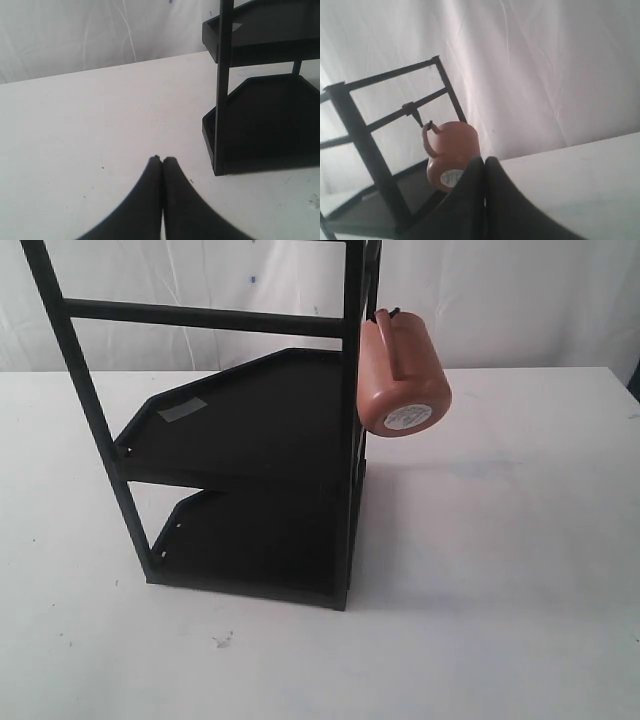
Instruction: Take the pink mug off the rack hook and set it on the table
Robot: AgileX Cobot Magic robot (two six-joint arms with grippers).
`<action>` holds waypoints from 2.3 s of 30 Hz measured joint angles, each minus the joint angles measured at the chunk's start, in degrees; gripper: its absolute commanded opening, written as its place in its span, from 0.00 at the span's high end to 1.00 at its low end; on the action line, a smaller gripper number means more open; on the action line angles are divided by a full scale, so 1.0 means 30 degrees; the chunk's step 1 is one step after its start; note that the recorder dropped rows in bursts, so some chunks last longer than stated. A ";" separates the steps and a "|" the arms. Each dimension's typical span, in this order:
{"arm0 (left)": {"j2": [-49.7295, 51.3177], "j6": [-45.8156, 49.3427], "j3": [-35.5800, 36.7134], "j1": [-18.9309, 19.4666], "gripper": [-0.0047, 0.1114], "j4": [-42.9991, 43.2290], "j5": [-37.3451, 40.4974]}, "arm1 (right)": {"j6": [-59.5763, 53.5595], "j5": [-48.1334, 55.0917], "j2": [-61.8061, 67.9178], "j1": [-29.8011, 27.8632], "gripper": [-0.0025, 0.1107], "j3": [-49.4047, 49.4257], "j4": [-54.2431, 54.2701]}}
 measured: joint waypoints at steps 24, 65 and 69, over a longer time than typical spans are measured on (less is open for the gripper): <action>0.0000 0.0000 0.0000 0.0000 0.96 0.0000 0.0000 | -2.2710 0.6067 1.2517 0.0703 0.66 -0.6206 1.0531; 0.0000 0.0000 0.0000 0.0000 0.96 0.0000 0.0000 | -2.9159 0.7449 1.4172 0.0703 0.57 -0.6361 1.3624; 0.0000 0.0000 0.0000 0.0000 0.96 0.0000 0.0000 | -2.9159 0.8843 1.4142 0.0703 0.57 -0.6361 1.3572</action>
